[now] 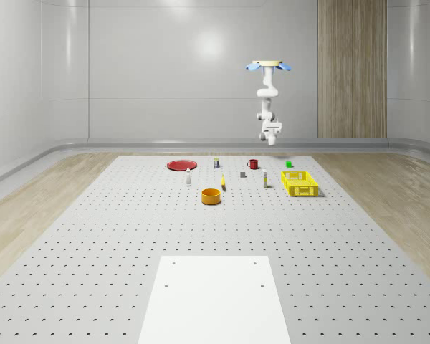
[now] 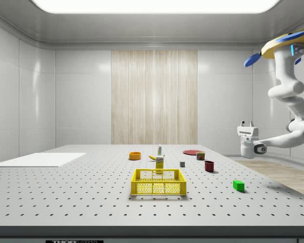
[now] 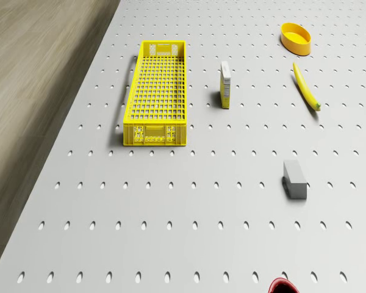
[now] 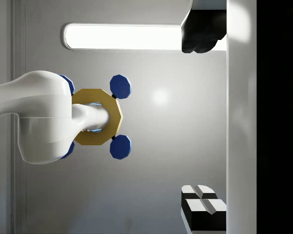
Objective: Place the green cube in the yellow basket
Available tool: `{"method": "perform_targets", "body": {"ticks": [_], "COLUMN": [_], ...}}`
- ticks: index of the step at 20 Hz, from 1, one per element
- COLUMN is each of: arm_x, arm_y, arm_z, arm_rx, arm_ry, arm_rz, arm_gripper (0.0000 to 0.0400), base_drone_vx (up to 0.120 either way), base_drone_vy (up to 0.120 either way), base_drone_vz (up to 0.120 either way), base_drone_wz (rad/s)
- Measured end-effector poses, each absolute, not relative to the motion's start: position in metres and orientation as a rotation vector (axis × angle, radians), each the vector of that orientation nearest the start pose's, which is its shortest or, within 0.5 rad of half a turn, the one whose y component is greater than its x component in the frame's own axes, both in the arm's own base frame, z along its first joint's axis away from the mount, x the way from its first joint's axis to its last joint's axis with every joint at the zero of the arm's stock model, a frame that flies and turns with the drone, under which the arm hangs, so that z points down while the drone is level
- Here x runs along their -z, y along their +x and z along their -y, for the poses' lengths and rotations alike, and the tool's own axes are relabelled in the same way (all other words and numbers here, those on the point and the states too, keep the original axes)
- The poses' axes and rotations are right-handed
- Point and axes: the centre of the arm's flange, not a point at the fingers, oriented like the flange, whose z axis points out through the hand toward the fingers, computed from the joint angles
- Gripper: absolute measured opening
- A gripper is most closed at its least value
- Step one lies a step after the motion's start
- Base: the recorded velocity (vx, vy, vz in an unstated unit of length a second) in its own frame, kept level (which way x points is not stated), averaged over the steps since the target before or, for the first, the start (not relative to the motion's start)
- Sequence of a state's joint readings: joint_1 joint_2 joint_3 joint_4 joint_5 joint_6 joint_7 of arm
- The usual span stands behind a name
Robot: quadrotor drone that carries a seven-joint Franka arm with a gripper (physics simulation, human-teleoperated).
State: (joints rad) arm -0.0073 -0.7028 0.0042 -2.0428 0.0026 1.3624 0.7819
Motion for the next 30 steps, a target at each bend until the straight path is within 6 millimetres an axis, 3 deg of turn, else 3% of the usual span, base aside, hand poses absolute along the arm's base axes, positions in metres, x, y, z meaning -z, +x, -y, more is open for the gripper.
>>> {"method": "perform_targets", "body": {"ticks": [18,30], "arm_x": [-0.6913,-0.6912], "arm_y": [0.3027,0.3018], "arm_z": [-0.0006,-0.0047], "arm_rx": [0.056,0.095], "arm_ry": [-2.894,-2.925], "arm_rz": [-1.199,-1.212], "arm_gripper": [0.04,0.04], "base_drone_vx": [0.12,0.12], "base_drone_vy": [0.12,0.0], "base_drone_vz": [0.0,0.0], "base_drone_wz": [0.0,0.0]}}
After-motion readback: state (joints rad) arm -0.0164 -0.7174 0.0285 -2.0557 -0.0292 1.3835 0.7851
